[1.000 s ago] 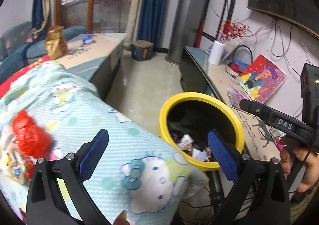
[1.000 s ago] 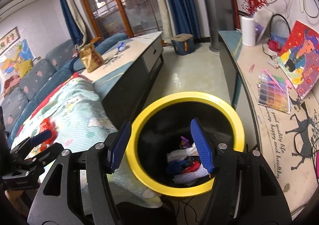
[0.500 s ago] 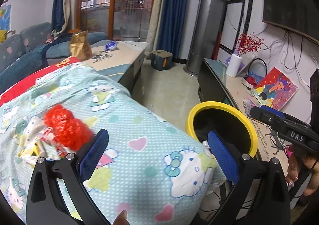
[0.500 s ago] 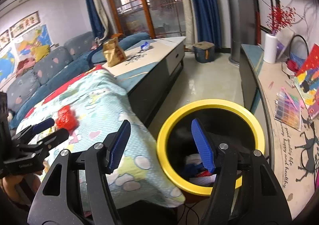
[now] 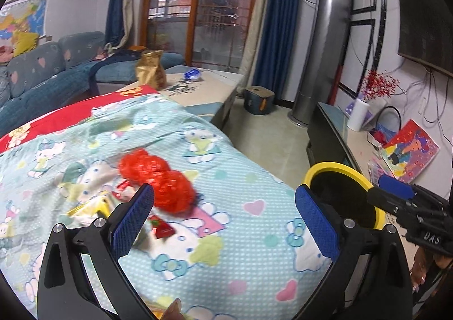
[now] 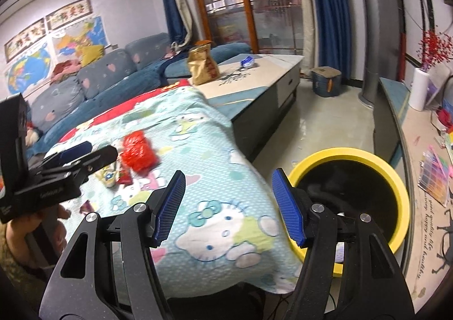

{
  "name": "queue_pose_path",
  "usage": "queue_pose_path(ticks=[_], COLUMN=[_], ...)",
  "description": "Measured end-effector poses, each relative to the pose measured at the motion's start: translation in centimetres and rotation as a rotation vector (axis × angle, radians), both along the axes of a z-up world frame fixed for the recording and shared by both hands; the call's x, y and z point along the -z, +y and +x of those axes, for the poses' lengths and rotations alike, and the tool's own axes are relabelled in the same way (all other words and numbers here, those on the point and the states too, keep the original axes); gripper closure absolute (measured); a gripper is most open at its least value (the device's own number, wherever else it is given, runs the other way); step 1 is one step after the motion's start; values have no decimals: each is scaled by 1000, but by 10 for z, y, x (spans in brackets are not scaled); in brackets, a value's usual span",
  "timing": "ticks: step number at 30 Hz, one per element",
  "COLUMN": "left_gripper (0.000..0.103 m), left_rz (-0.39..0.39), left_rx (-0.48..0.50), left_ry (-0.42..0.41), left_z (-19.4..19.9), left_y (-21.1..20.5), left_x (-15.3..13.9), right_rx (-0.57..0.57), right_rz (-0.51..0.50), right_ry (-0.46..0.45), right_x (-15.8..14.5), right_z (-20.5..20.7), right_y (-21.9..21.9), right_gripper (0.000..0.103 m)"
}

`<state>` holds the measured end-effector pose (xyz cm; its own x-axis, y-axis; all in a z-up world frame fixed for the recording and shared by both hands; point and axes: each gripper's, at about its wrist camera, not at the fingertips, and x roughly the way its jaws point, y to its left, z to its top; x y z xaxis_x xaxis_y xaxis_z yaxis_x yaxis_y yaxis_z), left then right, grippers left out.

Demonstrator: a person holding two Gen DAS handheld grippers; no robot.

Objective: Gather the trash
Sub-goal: 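Move both tools back over the bed toward the red net bag and wrappers, then grasp the purple candy wrapper with the left gripper while the right grasps the red snack stick packet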

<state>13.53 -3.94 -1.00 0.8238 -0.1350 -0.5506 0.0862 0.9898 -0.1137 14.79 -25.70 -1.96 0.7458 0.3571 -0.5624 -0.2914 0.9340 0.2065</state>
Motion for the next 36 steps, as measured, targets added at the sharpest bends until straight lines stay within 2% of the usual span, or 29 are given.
queue_pose_path(ticks=[21, 31, 36], left_gripper=[6, 7, 7], left_rz=[-19, -59, -98], left_rx=[-169, -212, -190], left_ry=[25, 110, 160], left_z=[-25, -41, -51], left_y=[80, 119, 128], left_x=[10, 32, 47], right_rx=[-190, -272, -329], right_rz=[-26, -37, -50], right_ry=[64, 87, 111], right_x=[12, 19, 25], right_z=[22, 37, 43], right_y=[77, 119, 142], right_gripper=[47, 47, 55])
